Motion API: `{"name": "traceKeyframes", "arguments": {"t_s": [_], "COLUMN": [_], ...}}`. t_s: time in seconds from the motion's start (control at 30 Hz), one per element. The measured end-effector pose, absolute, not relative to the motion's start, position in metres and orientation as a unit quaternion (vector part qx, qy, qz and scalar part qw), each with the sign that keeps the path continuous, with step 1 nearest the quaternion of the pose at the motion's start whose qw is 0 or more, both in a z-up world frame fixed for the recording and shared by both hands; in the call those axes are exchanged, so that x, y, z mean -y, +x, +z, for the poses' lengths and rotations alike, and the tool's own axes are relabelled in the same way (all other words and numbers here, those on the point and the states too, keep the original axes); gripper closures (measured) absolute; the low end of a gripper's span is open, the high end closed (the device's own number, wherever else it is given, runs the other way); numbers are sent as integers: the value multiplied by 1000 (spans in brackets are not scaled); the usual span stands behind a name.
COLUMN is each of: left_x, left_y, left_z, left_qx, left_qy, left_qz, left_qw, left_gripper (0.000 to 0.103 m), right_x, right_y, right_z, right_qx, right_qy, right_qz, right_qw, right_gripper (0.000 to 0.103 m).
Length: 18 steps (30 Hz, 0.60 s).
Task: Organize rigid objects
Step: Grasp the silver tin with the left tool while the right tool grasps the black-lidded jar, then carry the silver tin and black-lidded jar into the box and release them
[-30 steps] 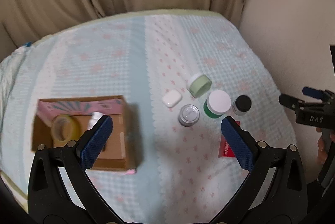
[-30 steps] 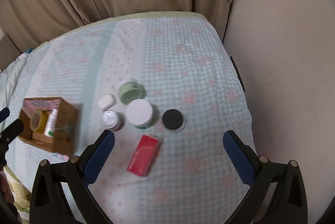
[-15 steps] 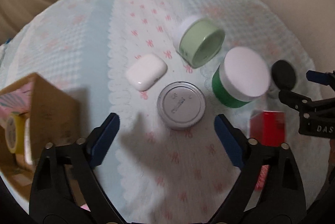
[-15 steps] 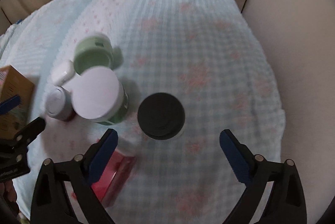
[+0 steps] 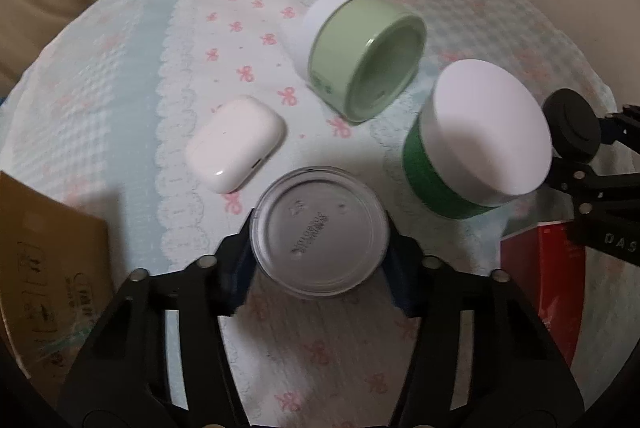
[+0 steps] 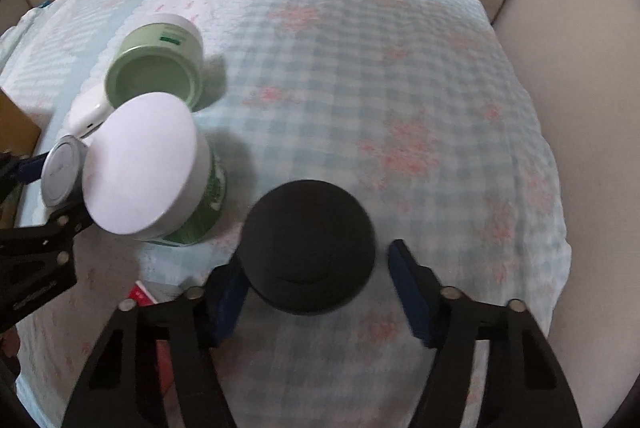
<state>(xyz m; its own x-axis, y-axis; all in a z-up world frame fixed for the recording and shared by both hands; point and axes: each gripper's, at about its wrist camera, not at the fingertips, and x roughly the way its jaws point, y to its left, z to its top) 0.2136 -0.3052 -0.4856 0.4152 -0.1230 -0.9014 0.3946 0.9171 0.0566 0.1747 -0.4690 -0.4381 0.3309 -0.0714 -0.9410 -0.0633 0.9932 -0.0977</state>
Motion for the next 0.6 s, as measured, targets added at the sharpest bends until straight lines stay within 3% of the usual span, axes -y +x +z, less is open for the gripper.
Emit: {"name": "traceKeyframes", "arguments": {"t_s": [0.37, 0.6], "left_x": [305, 303], "left_y": [211, 205], "left_z": [-475, -431], "left_qx": [-514, -494], "left_qy": [129, 114], "left_qz": [-163, -169], "left_qw": [832, 845], "left_gripper": [52, 52], "right_x": [465, 465], "right_y": [174, 170], "right_z": [-430, -397], "right_qx": [-575, -559], "right_qy": [-60, -56], "right_qz": [6, 2], "right_qw": [816, 827], "right_gripper": [50, 50]}}
